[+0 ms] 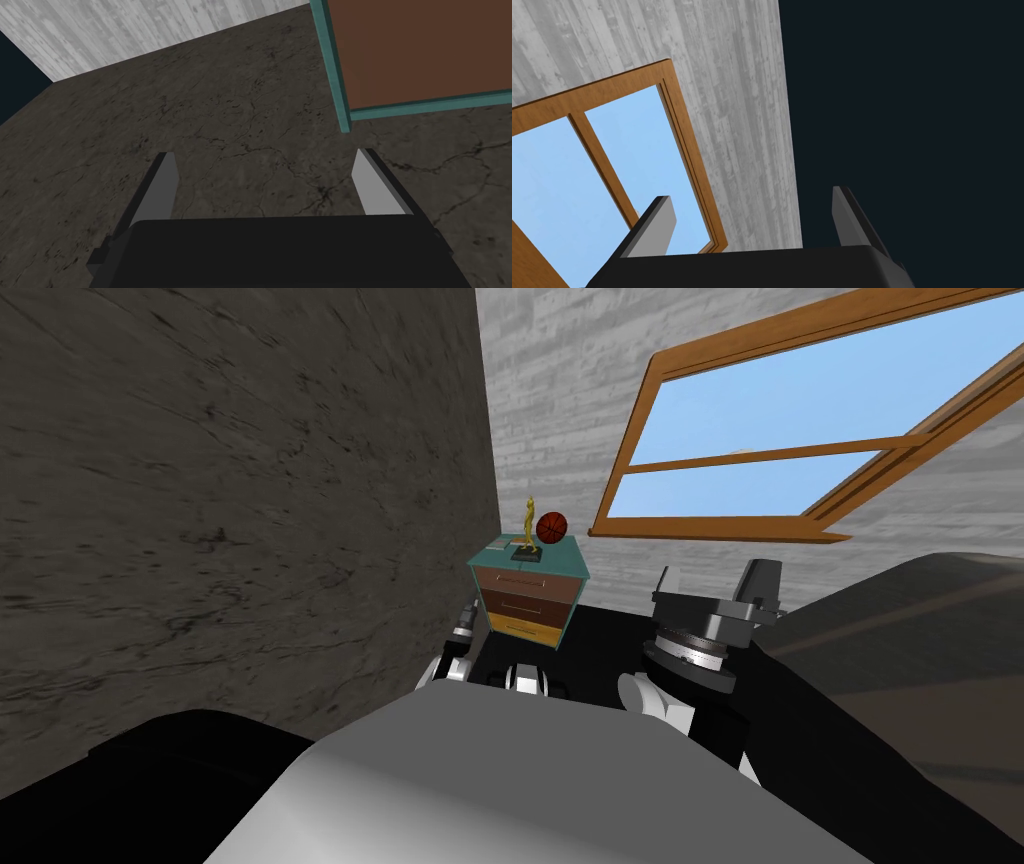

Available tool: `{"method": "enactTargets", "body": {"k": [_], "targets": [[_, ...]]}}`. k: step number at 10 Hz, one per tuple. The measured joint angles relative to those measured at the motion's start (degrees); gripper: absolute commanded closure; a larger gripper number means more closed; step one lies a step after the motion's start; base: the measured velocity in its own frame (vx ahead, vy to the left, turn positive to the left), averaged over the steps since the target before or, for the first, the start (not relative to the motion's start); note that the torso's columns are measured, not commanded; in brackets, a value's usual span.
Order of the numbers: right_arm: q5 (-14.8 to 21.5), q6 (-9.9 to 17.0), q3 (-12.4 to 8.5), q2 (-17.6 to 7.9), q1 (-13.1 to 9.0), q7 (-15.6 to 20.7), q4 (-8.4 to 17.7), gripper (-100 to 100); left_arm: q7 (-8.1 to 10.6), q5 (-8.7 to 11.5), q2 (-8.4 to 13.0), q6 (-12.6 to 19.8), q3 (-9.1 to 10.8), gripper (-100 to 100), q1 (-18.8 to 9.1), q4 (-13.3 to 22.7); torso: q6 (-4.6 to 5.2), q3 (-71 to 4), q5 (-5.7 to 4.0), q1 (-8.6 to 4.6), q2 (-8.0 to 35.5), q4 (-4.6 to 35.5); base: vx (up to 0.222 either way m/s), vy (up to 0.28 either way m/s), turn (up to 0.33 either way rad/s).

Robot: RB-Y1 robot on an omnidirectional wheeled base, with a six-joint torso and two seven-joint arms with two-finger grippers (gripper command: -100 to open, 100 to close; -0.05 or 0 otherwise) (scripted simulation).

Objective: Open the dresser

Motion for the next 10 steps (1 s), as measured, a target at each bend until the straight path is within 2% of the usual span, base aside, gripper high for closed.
{"method": "enactTargets", "body": {"k": [4,8,10], "targets": [[0.0,0.0,0.0,0.0,0.0,0.0,0.0,0,-0.08,-0.54,0.45,-1.19,-0.47,-100,-1.4,4.53,0.0,0.06,0.0,-0.02,0.09,0.03,0.119,-0.034,-0.046],[0.0,0.0,0.0,0.0,0.0,0.0,0.0,0,-0.39,-1.21,-0.03,-2.47,-0.93,-100,-3.85,10.52,0.0,0.05,-0.01,-0.02,0.07,0.02,0.126,-0.044,-0.053],[0.0,0.0,0.0,0.0,0.01,0.0,0.0,0,-0.49,-1.61,-0.54,-3.15,-1.25,-100,-5.09,13.83,0.01,-0.07,0.02,0.05,-0.14,-0.03,0.193,-0.044,-0.075]]}}
